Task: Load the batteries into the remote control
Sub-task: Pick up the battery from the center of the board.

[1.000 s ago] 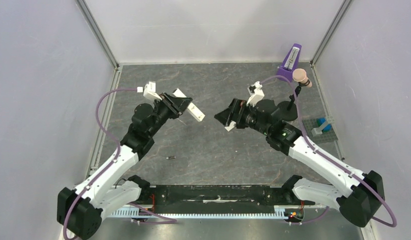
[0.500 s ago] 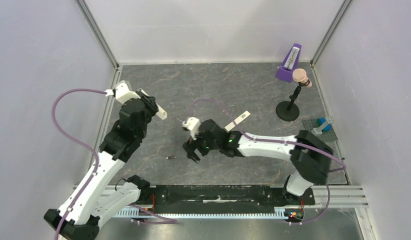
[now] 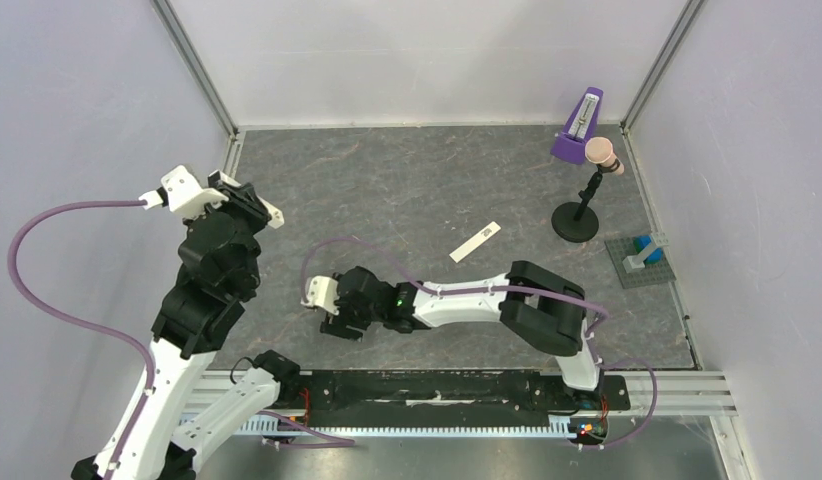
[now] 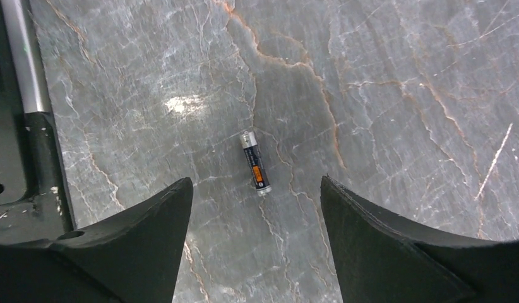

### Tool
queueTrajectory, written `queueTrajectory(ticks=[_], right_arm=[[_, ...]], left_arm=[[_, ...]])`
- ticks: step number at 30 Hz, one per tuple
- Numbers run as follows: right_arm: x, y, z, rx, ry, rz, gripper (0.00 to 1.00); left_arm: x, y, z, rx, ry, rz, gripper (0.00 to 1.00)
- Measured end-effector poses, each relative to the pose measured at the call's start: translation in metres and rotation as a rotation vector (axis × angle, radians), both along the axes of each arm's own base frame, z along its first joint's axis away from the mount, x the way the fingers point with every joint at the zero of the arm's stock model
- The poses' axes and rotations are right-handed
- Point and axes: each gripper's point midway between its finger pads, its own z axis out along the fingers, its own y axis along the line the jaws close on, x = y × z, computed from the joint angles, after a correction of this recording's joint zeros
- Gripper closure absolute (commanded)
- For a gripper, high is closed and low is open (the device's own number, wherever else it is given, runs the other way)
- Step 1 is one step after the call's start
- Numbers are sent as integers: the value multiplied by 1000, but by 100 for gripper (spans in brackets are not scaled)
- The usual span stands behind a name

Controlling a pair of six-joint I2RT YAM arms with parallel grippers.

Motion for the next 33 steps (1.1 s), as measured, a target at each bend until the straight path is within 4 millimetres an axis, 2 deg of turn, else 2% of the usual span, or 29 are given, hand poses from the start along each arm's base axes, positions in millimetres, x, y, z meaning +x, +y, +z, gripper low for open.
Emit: queueTrajectory(ticks=[6,12,16,22,31,33], right_arm=[[0,8,-20,-43,-24,6,33],[12,26,-24,-47,-38,-20,44],[17,30,-29,-74,-20,-42,44],[19,21,-35,-113,7,-61,41],[17,19,-38,-122,37,-50,74],[18,18,-38,-125,33,-52,78]], left_arm=[[-2,2,-3,22,22,4,98],[-4,3,-9,34,46,3,98],[-6,4,-8,33,43,3,98],[-8,5,-6,29,36,3,98],[-8,5,-7,29,37,3,98],[-8,5,-7,29,37,2,98]])
